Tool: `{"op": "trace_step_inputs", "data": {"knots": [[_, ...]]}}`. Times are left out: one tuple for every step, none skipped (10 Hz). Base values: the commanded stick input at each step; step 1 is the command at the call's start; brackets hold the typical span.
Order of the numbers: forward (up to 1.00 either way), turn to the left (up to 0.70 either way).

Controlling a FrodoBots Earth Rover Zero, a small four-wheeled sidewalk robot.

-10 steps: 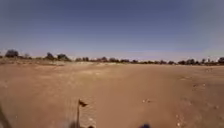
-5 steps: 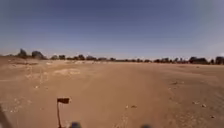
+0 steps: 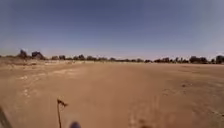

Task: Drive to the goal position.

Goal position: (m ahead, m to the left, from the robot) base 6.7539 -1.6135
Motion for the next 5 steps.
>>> {"op": "trace_step_inputs", "data": {"knots": [[0.7, 0.0], [0.7, 0.0], [0.7, 0.0], [0.7, 0.0], [0.7, 0.0]]}}
